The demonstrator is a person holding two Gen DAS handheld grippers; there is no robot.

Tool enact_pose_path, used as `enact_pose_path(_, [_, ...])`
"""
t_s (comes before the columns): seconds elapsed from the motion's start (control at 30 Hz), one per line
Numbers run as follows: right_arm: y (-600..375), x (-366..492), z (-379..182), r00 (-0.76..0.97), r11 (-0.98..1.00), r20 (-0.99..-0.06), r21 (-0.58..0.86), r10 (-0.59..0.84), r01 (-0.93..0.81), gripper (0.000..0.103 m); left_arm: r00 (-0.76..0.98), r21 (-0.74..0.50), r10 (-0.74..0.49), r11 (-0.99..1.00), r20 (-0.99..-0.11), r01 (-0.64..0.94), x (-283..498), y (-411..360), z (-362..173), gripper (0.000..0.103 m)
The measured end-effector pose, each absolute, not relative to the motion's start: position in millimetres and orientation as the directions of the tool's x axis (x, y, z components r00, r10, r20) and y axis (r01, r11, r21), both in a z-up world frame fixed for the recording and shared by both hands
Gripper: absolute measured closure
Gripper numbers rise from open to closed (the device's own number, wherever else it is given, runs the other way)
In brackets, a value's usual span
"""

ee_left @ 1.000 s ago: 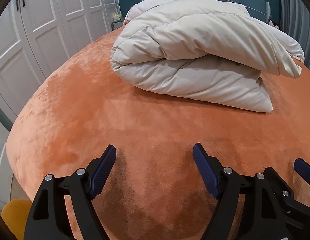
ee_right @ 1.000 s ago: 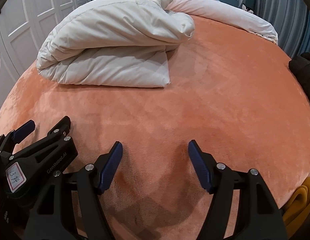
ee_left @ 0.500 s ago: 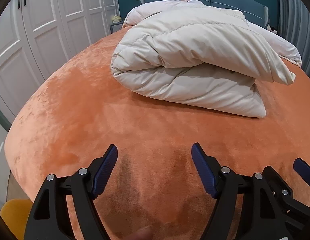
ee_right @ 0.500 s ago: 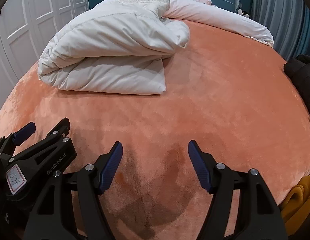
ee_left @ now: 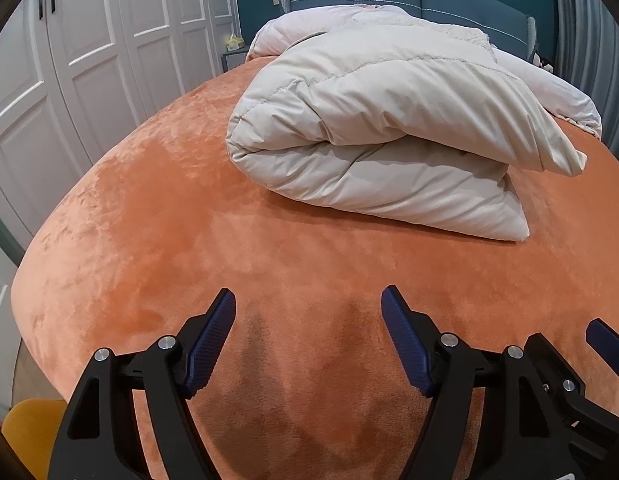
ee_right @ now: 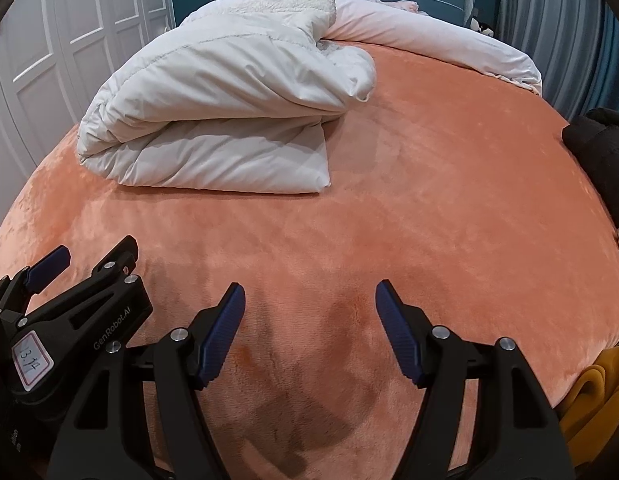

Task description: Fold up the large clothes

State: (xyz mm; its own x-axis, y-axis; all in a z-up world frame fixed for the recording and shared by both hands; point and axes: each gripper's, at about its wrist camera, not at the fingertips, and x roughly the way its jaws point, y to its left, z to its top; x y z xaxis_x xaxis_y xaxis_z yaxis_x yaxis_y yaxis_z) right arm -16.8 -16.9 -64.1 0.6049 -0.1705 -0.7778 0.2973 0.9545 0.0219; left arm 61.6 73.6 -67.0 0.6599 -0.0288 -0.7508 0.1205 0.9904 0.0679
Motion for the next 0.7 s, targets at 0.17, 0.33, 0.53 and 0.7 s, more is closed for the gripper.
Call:
enact_pose_path(0.17, [-16.9, -17.9, -62.6, 0.61, 0.955, -0.773, 0.019, -0.175, 0.298, 0.038, 0.661, 0.065, -0.031, 0.991, -0.75, 0.12, 61.5, 74.0, -66.1, 0.032])
enact_pose_path(0.33, [-16.9, -19.3, -60.6, 0.614, 0.954, -0.769, 0.021, -0.176, 0.3, 0.038, 0.663, 0.065, -0.032, 0.991, -0.748, 0.12, 61.7, 74.1, -64.9, 0.032])
enact_pose_path(0.53, [-17.4, -19.5, -60.2, 0.615, 0.954, -0.769, 0.022, -0.176, 0.3, 0.038, 0.665, 0.068, -0.029, 0.99, -0.746, 0.12, 61.0, 73.4, -64.5, 0.032])
enact_pose_path(0.7, [-17.2, -19.4, -60.1, 0.617, 0.953, -0.766, 0.02, -0.178, 0.301, 0.038, 0.665, 0.065, -0.033, 0.99, -0.746, 0.123, 62.0, 73.4, -64.1, 0.032])
